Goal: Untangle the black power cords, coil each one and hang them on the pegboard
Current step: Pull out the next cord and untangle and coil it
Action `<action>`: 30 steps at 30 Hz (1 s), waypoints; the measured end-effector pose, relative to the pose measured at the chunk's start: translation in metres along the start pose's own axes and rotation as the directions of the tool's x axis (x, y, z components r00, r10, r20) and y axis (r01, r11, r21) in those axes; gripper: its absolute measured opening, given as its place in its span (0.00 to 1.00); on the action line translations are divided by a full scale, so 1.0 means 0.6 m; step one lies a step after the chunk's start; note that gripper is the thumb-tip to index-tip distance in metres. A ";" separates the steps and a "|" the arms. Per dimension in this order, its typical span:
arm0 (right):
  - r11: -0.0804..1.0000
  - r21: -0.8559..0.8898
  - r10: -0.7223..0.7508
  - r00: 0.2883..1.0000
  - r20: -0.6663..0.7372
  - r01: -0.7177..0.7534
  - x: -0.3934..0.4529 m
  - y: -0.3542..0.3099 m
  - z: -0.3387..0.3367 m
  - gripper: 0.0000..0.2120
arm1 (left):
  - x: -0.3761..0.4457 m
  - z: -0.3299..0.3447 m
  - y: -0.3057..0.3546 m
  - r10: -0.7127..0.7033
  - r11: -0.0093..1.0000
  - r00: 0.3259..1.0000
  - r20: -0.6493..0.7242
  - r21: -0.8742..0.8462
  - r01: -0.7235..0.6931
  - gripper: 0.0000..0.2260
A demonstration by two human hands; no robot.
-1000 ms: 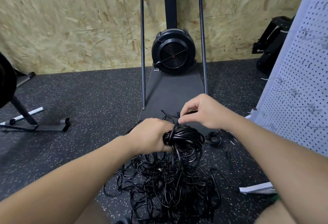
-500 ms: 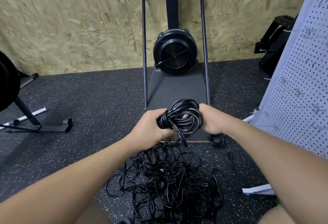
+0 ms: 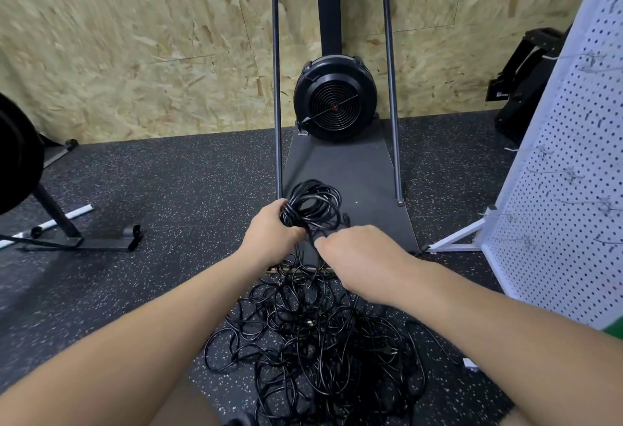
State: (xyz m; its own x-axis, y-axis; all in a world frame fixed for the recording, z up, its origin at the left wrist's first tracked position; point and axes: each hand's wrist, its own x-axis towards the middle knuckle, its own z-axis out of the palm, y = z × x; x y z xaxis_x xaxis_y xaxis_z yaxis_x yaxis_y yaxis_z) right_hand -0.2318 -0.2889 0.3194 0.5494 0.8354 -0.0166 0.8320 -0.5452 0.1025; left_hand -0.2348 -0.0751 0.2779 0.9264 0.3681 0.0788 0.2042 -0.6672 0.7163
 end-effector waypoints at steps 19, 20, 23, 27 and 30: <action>0.431 0.902 0.247 0.964 -0.102 -0.015 -0.004 0.152 0.000 0.10 | -0.079 -0.012 0.080 0.364 0.923 0.718 0.593 -0.128 -0.362 0.18; 0.390 0.921 0.231 0.970 -0.079 -0.017 -0.003 0.153 0.002 0.10 | -0.077 -0.016 0.081 0.376 0.920 0.712 0.592 -0.149 -0.362 0.17; 0.266 0.964 0.174 0.985 -0.017 -0.031 0.002 0.150 0.010 0.07 | -0.076 -0.021 0.083 0.389 0.917 0.689 0.612 -0.189 -0.350 0.16; 0.153 0.987 0.216 0.976 0.018 -0.052 0.009 0.146 0.023 0.10 | -0.076 -0.013 0.077 0.417 0.902 0.686 0.597 -0.180 -0.392 0.13; -0.008 0.993 0.308 0.944 0.115 -0.118 0.017 0.141 0.033 0.13 | -0.069 -0.007 0.070 0.420 0.894 0.756 0.503 -0.087 -0.439 0.15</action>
State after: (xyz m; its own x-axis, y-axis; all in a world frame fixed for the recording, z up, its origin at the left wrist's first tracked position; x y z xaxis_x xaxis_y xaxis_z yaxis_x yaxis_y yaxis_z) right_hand -0.1540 -0.3279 0.3084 0.7841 0.6128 -0.0983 0.0043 -0.1637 -0.9865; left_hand -0.2656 -0.1156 0.3079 0.9448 -0.3275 0.0120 -0.2517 -0.7017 0.6666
